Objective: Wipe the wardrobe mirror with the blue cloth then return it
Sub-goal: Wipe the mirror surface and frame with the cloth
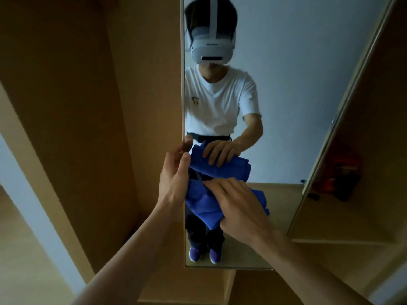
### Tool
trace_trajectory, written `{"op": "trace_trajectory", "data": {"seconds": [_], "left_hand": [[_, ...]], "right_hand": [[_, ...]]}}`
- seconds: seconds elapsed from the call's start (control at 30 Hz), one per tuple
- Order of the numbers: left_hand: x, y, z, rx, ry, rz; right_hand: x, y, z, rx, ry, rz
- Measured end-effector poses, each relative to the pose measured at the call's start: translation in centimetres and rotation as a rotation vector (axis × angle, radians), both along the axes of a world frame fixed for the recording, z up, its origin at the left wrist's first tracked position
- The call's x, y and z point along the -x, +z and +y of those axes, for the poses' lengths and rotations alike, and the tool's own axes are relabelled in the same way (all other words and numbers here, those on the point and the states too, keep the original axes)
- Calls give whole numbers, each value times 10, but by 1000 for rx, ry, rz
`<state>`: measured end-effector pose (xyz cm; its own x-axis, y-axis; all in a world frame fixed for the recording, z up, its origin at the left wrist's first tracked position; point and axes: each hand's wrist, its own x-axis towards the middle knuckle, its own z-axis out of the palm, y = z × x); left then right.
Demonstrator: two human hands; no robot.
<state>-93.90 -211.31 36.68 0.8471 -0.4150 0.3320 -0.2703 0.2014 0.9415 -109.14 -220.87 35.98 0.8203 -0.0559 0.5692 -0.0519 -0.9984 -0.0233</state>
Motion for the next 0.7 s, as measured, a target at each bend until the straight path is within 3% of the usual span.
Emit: {"op": "trace_trajectory", "data": {"seconds": [0.2,0.53,0.7], "left_hand": [[2,83,3,90,-33,-146],[2,194,-4,24,30,-370],[6,236,-7,5,78,-450]], "right_hand": [[3,91,-4,179,-20,-123],[19,230,-22,493,-155,-371],[24,281,-35,580,-241,-369]]}}
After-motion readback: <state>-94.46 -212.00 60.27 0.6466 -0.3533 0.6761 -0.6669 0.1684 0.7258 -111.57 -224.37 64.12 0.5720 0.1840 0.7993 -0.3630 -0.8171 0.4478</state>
